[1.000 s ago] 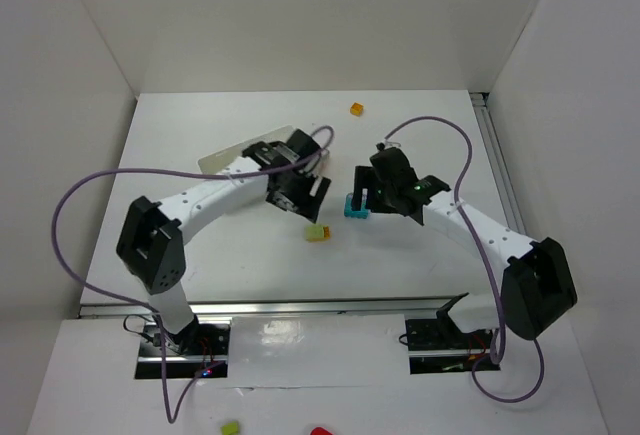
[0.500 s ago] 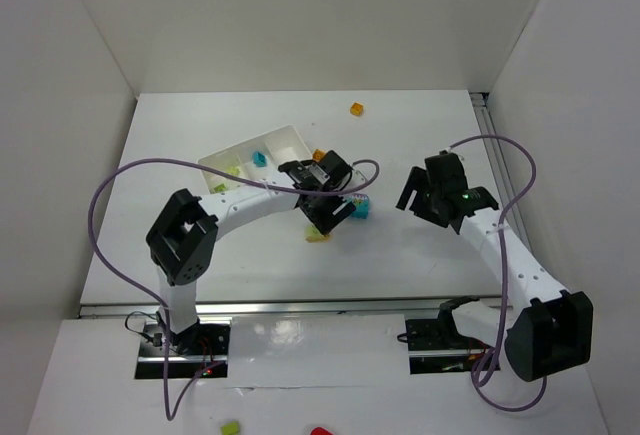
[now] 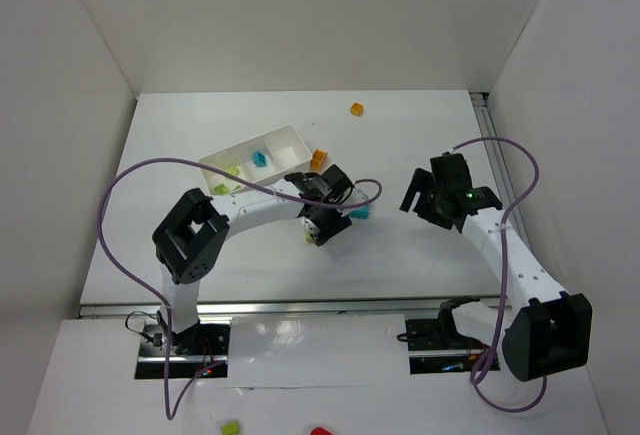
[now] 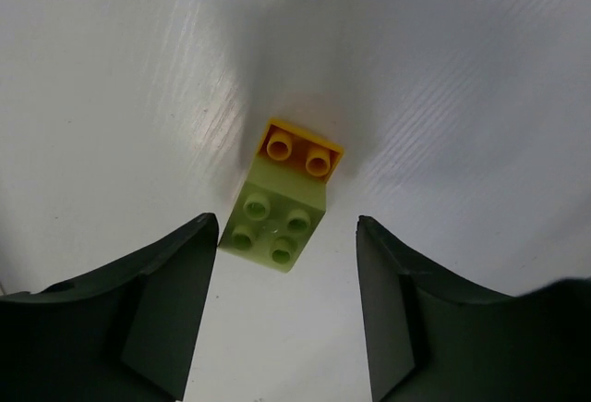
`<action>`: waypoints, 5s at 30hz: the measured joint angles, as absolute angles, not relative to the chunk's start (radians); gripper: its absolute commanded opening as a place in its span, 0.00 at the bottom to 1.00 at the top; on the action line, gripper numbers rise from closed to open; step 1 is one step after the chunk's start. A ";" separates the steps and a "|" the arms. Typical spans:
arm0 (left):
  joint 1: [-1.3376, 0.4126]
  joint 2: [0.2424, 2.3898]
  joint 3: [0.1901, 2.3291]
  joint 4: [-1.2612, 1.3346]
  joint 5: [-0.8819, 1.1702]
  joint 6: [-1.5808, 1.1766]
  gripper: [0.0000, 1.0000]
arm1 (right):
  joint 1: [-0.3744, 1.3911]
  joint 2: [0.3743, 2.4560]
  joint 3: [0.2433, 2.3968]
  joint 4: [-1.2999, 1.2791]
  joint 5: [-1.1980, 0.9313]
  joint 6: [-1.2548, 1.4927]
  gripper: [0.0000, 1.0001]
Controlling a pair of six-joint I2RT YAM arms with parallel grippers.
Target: Sort the legos into containers by color
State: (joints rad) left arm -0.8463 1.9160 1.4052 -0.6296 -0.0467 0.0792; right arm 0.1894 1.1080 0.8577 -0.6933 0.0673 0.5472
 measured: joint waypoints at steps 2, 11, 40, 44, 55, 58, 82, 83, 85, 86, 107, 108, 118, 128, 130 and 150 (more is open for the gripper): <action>-0.846 1.916 1.401 -0.627 -0.047 0.080 0.67 | 0.189 1.108 0.858 -0.693 0.066 0.544 0.83; -0.846 1.916 1.403 -0.627 -0.046 0.082 0.33 | 0.189 1.112 0.858 -0.693 0.063 0.540 0.83; -0.387 1.826 1.588 -0.409 1.164 -0.374 0.00 | 0.232 1.339 1.115 -0.273 -0.939 0.356 0.92; -0.376 1.814 1.583 -0.258 1.242 -0.488 0.00 | 0.273 1.395 1.153 -0.215 -0.982 0.362 0.88; -0.360 1.786 1.531 -0.102 1.294 -0.586 0.00 | 0.289 1.411 1.084 0.057 -1.070 0.540 0.46; -0.356 1.786 1.519 -0.080 1.308 -0.599 0.00 | 0.290 1.411 1.053 0.140 -1.095 0.615 0.27; -0.074 1.659 1.566 -0.714 0.333 -0.548 0.00 | 0.403 1.648 1.413 -0.218 -0.450 0.411 0.22; -0.074 1.645 1.555 -0.737 0.262 -0.559 0.00 | 0.435 1.699 1.473 -0.235 -0.392 0.395 0.23; -0.077 1.625 1.529 -0.774 0.140 -0.585 0.00 | 0.485 1.797 1.573 -0.256 -0.294 0.365 0.23; -0.077 1.621 1.516 -0.788 0.087 -0.598 0.00 | 0.505 1.842 1.616 -0.268 -0.263 0.353 0.23; -0.151 1.793 1.605 -0.850 -0.237 -0.652 1.00 | 0.578 2.276 2.064 -0.377 -0.055 0.259 0.83; -0.166 1.789 1.623 -0.849 -0.241 -0.650 1.00 | 0.580 2.251 2.029 -0.366 -0.041 0.260 0.79; -0.443 1.733 1.722 -0.839 -0.226 -0.540 0.88 | 0.483 1.750 1.439 -0.336 0.043 0.326 0.84; -0.641 1.851 1.730 -0.836 -0.175 -0.499 0.88 | 0.423 1.634 1.098 -0.404 -0.004 0.423 0.97; -0.634 1.855 1.730 -0.836 -0.173 -0.499 0.88 | 0.423 1.641 1.093 -0.405 -0.018 0.430 0.97; -0.625 1.855 1.743 -0.836 -0.157 -0.498 0.87 | 0.508 1.874 1.221 -0.404 0.100 0.486 0.91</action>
